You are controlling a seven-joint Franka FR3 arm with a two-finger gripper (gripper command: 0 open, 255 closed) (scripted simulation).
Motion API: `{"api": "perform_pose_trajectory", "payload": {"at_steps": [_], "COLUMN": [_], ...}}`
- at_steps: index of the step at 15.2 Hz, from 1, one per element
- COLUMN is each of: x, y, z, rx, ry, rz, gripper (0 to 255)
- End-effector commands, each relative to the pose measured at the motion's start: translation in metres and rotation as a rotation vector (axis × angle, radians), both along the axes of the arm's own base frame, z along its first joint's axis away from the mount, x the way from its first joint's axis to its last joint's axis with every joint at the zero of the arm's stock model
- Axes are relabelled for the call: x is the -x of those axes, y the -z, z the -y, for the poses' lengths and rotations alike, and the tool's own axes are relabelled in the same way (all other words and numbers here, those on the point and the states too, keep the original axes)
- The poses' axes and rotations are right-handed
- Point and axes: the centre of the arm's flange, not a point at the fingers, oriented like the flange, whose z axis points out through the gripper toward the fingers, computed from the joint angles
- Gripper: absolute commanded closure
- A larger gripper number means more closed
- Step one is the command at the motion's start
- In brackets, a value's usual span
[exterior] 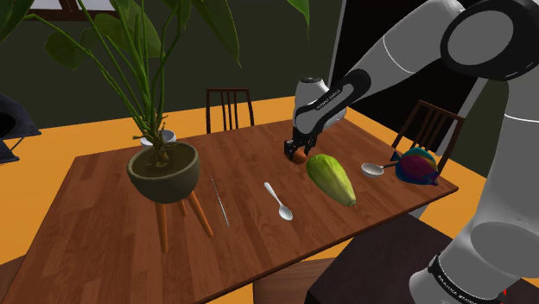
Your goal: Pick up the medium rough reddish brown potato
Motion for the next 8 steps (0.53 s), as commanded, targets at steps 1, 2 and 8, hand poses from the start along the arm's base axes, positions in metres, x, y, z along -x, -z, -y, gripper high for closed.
{"api": "perform_pose_trajectory", "payload": {"at_steps": [1, 2, 8], "x": [0.000, 0.000, 0.000], "y": [0.001, 0.001, -0.031], "z": [0.000, 0.000, 0.000], "rx": [0.000, 0.000, 0.000], "ry": [0.000, 0.000, 0.000], "rz": [-0.002, -0.002, -0.002], "gripper": [255, 255, 255]}}
